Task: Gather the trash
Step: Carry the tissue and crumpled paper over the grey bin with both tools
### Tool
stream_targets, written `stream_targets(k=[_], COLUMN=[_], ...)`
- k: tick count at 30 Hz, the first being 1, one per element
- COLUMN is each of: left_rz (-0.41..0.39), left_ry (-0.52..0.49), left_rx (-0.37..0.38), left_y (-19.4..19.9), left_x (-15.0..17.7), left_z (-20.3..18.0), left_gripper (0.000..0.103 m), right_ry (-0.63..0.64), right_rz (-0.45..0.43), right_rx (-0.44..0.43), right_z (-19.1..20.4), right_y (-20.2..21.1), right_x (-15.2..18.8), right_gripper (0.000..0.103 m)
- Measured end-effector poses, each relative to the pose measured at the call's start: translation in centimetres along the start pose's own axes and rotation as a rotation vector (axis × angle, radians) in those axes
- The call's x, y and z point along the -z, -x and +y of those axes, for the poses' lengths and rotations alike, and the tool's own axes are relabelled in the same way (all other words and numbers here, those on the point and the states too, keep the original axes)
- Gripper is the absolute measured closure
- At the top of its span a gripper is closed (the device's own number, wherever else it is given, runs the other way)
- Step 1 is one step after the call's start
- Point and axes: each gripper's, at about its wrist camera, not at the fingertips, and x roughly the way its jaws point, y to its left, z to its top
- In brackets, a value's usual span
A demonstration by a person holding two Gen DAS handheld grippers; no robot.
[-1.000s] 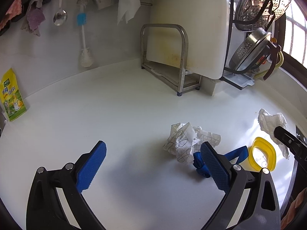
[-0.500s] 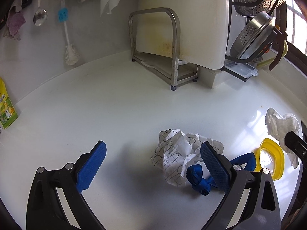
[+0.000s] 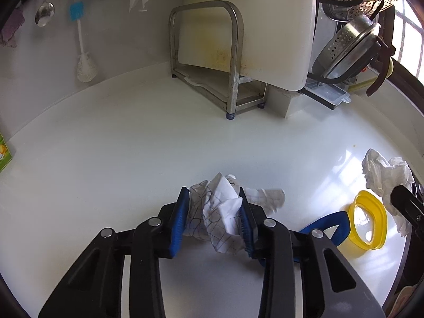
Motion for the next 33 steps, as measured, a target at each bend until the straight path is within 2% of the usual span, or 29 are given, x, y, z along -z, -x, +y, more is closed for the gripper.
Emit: stream_targets(k=[7, 15, 21, 26, 33], left_rz=[-0.086, -0.165, -0.183, -0.2, -0.168], left_ry=[-0.009, -0.003, -0.028, -0.029, -0.03], left_rx=[-0.042, -0.047, -0.051, -0.021, -0.02], left_y=[2.4, 5.2, 7.3, 10.3, 16.9], left_x=[0.7, 1.7, 3.4, 5.9, 12.2], left_z=[0.6, 0.9, 0.6, 0.7, 3.1], left_gripper=[0.071, 0.072, 0.072, 0.072, 0.072], right_ry=[-0.002, 0.008, -0.022, -0.014, 0.001], right_rz=[-0.012, -0.035, -0.056, -0.069, -0.096], right_rx=[0.001, 0.015, 0.016, 0.013, -0.014], right_z=[-0.2, 0.0, -0.7, -0.2, 1.6], right_y=[0.5, 1.6, 3.6, 5.6, 11.2], right_x=[0.5, 1.3, 2.2, 3.3, 7.3], right_gripper=[0.089, 0.089, 0.089, 0.089, 0.089])
